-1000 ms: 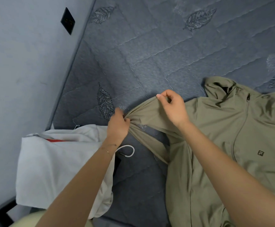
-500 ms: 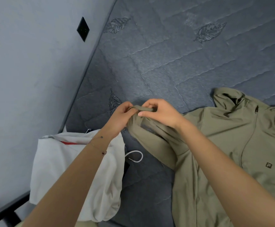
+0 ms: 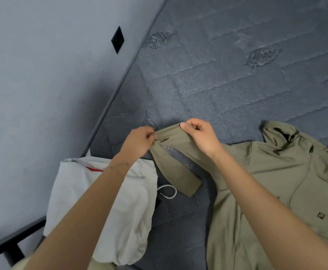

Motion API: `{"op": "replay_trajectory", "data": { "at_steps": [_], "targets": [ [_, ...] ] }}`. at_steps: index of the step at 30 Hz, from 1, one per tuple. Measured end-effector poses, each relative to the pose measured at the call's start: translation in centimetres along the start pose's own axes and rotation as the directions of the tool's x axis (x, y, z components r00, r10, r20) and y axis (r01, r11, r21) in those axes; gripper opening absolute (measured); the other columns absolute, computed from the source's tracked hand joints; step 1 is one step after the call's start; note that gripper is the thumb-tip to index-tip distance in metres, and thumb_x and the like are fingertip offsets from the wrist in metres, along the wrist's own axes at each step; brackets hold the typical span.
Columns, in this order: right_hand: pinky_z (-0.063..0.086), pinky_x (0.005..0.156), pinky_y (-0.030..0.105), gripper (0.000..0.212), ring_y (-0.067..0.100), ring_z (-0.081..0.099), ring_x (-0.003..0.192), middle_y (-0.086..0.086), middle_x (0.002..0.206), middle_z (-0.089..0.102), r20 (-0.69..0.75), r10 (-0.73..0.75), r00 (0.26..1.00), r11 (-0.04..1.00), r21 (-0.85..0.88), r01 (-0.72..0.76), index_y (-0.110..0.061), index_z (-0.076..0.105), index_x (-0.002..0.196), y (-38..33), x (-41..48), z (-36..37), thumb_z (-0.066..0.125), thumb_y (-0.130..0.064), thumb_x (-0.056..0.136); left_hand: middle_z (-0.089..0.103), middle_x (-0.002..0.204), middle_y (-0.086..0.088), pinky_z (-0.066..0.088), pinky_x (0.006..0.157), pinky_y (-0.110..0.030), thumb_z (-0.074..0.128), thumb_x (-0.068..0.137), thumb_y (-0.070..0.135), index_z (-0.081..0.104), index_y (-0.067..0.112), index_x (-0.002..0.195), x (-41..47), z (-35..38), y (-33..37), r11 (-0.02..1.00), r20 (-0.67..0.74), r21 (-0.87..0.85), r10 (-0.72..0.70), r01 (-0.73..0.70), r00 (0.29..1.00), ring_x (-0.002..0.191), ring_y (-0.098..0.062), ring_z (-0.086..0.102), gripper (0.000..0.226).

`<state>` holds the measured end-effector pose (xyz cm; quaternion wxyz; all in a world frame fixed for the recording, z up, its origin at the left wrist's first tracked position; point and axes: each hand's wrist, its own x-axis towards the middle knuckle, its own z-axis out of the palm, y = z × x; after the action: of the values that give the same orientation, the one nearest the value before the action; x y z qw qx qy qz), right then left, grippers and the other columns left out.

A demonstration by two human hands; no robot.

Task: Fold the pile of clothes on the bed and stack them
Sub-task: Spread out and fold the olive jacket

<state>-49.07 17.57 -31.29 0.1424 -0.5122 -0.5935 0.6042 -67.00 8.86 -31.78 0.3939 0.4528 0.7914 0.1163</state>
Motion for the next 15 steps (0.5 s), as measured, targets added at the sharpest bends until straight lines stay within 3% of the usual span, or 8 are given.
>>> {"op": "replay_trajectory", "data": {
  "at_steps": [2, 4, 6, 8, 10, 12, 15],
  "targets": [
    [0.031, 0.062, 0.025, 0.025, 0.01, 0.037, 0.063, 0.0, 0.063, 0.041, -0.022, 0.012, 1.0, 0.996, -0.088, -0.014, -0.002, 0.06, 0.074, 0.1, 0.2, 0.6, 0.06, -0.018, 0.095, 0.063, 0.082, -0.012, 0.046, 0.075, -0.039, 0.048, 0.1, 0.017, 0.066, 0.001, 0.09, -0.4, 0.0, -0.4, 1.0, -0.141, -0.018, 0.007, -0.009, 0.99, 0.079, -0.026, 0.057, 0.026],
    [0.035, 0.067, 0.027, 0.02, 0.011, 0.043, 0.067, 0.001, 0.068, 0.049, -0.017, 0.014, 1.0, 0.978, -0.207, -0.017, -0.007, 0.063, 0.079, 0.1, 0.3, 1.1, 0.061, -0.019, 0.094, 0.068, 0.095, -0.012, 0.046, 0.081, -0.033, 0.048, 0.099, 0.012, 0.07, 0.002, 0.1, -0.5, -0.1, -0.3, 0.983, -0.242, -0.181, -0.03, -0.014, 0.97, 0.088, -0.023, 0.059, 0.024],
    [0.04, 0.076, 0.027, 0.01, 0.011, 0.05, 0.075, 0.003, 0.08, 0.058, 0.074, 0.019, 0.997, 0.974, -0.228, -0.002, -0.011, 0.067, 0.091, -0.3, 0.2, 1.8, 0.064, -0.02, 0.092, 0.067, 0.093, -0.015, 0.046, 0.081, -0.032, 0.047, 0.098, 0.007, 0.07, 0.005, 0.096, -0.7, -0.6, 0.2, 0.867, -0.162, -0.497, -0.128, 0.031, 0.978, 0.086, -0.019, 0.057, 0.023],
    [0.043, 0.083, 0.025, 0.016, 0.01, 0.055, 0.083, 0.006, 0.091, 0.065, 0.192, 0.016, 0.981, 0.979, -0.205, 0.024, -0.014, 0.068, 0.101, -1.1, 0.0, 2.8, 0.07, -0.022, 0.088, 0.063, 0.085, -0.01, 0.051, 0.079, -0.036, 0.046, 0.099, 0.007, 0.067, 0.013, 0.086, -0.9, -1.1, 0.5, 0.737, -0.028, -0.668, -0.157, 0.098, 0.987, 0.082, -0.019, 0.056, 0.025],
    [0.044, 0.082, 0.026, 0.018, 0.01, 0.056, 0.083, 0.01, 0.094, 0.068, 0.224, -0.028, 0.974, 0.969, -0.233, 0.081, -0.011, 0.069, 0.098, -1.9, -0.1, 3.7, 0.074, -0.021, 0.085, 0.06, 0.075, -0.002, 0.05, 0.072, -0.033, 0.049, 0.098, 0.009, 0.063, 0.018, 0.078, -1.1, -1.4, 0.6, 0.769, -0.017, -0.635, -0.109, 0.074, 0.994, 0.074, -0.014, 0.054, 0.026],
    [0.041, 0.074, 0.027, 0.014, 0.011, 0.051, 0.074, 0.015, 0.081, 0.064, 0.179, -0.06, 0.982, 0.973, -0.208, 0.097, -0.005, 0.069, 0.088, -2.8, 0.0, 4.2, 0.071, -0.019, 0.087, 0.054, 0.064, 0.005, 0.044, 0.065, -0.028, 0.054, 0.097, 0.013, 0.059, 0.018, 0.07, -1.3, -1.9, 0.5, 0.797, -0.044, -0.603, -0.082, 0.038, 0.996, 0.063, -0.006, 0.049, 0.028],
    [0.037, 0.065, 0.019, 0.016, 0.006, 0.044, 0.065, 0.002, 0.068, 0.052, 0.106, -0.054, 0.993, 0.996, -0.069, 0.061, -0.01, 0.063, 0.076, -3.4, 0.3, 3.8, 0.065, -0.013, 0.091, 0.05, 0.058, 0.009, 0.041, 0.058, -0.023, 0.057, 0.097, 0.025, 0.057, 0.015, 0.069, -1.9, -2.9, -0.3, 0.808, 0.05, -0.586, -0.032, 0.055, 0.998, 0.055, -0.003, 0.046, 0.03]
  ]
}}
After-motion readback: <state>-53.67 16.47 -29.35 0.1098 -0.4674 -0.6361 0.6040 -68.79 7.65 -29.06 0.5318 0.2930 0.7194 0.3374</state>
